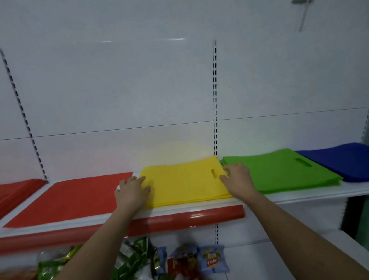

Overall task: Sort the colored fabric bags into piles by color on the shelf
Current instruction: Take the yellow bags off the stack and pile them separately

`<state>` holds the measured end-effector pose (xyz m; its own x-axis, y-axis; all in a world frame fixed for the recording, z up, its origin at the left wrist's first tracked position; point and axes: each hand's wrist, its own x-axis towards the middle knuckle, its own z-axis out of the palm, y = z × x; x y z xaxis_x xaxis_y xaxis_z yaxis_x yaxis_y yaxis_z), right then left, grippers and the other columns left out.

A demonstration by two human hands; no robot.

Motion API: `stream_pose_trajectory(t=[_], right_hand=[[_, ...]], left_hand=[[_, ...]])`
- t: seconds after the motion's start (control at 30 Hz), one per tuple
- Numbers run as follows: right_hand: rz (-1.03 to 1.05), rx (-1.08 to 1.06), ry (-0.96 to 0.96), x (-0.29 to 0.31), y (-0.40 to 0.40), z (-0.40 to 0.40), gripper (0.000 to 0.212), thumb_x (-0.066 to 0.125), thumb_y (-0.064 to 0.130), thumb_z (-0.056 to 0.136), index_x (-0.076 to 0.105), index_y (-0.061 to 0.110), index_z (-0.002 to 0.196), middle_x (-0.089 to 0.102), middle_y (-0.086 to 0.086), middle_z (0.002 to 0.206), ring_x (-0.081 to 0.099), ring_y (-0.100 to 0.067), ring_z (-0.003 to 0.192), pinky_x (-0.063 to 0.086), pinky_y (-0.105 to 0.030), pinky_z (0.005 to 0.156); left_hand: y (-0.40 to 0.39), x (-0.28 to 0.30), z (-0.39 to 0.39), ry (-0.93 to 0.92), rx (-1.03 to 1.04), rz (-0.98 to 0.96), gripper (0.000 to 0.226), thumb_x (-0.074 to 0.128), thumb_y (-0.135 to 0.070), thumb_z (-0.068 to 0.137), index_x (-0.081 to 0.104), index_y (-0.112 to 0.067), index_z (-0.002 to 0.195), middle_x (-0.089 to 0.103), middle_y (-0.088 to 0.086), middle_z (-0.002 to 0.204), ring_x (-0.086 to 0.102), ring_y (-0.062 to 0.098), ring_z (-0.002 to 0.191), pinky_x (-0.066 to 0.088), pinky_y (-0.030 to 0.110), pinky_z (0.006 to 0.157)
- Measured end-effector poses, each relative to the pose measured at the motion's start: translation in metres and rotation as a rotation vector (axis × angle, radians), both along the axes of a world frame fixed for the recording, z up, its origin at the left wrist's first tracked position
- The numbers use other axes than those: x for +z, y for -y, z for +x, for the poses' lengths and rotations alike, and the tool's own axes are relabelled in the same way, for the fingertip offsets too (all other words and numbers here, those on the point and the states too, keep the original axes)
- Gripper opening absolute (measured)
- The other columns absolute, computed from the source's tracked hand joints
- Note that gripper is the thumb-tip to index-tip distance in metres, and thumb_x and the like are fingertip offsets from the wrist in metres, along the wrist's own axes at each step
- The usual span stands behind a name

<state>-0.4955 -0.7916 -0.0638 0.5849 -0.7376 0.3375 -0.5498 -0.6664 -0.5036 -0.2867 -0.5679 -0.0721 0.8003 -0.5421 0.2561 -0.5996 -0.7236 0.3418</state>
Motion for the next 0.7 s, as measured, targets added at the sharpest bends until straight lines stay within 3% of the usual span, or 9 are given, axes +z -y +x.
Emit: stream_pose_trajectory(t=[0.1,0.23,0.37,0.5,0.57,0.7], right_hand=[[-0.025,0.049,0.133,0.015,0.001,0.006,0.035,0.054,0.024,0.096,0.060,0.009,0.127,0.060,-0.015,0.122,0.053,-0.032,0.114,0.045,-0.039,0.093],[0.109,0.284,0.177,0.030,-0.035,0.022,0.026,0.050,0.024,0.100,0.055,0.012,0.123,0.063,-0.009,0.094,0.058,-0.025,0.076,0.047,-0.036,0.069],[0.195,0.539,0.087,0.020,-0.089,0.059,0.025,0.052,0.029,0.098,0.059,0.014,0.117,0.064,-0.008,0.098,0.060,-0.027,0.086,0.047,-0.036,0.075],[0.189,0.702,0.053,0.012,-0.156,0.098,0.019,0.054,0.032,0.094,0.064,0.016,0.095,0.066,-0.004,0.089,0.060,-0.026,0.084,0.050,-0.038,0.075],[0.157,0.765,0.036,0.014,-0.194,0.110,0.021,0.053,0.033,0.094,0.062,0.016,0.085,0.066,-0.005,0.089,0.060,-0.026,0.085,0.049,-0.038,0.075],[0.047,0.879,-0.026,0.028,-0.269,0.125,0.034,0.051,0.037,0.093,0.052,0.016,0.066,0.061,-0.006,0.071,0.057,-0.027,0.072,0.042,-0.035,0.060]], left_hand=[[0.001,0.006,-0.007,0.036,0.023,-0.016,0.044,0.047,-0.040,0.099,0.048,-0.031,0.142,0.043,0.003,0.148,0.032,0.029,0.136,0.029,0.046,0.107],[-0.016,0.013,-0.020,0.059,0.059,0.001,0.040,0.048,-0.043,0.098,0.054,-0.030,0.136,0.049,0.004,0.142,0.035,0.030,0.133,0.031,0.047,0.105],[-0.056,0.019,-0.034,0.087,0.132,-0.013,0.033,0.051,-0.038,0.094,0.063,-0.029,0.123,0.061,0.001,0.127,0.048,0.028,0.122,0.038,0.045,0.100],[-0.123,0.025,-0.047,0.078,0.242,-0.068,0.024,0.052,-0.039,0.086,0.070,-0.025,0.094,0.072,0.000,0.098,0.065,0.026,0.096,0.054,0.041,0.081],[-0.160,0.031,-0.053,0.072,0.297,-0.042,0.026,0.052,-0.043,0.088,0.069,-0.023,0.092,0.070,0.000,0.092,0.064,0.023,0.089,0.055,0.037,0.075],[-0.235,0.045,-0.060,0.090,0.412,-0.046,0.030,0.051,-0.047,0.092,0.067,-0.022,0.090,0.068,-0.003,0.081,0.062,0.016,0.074,0.054,0.032,0.066]])
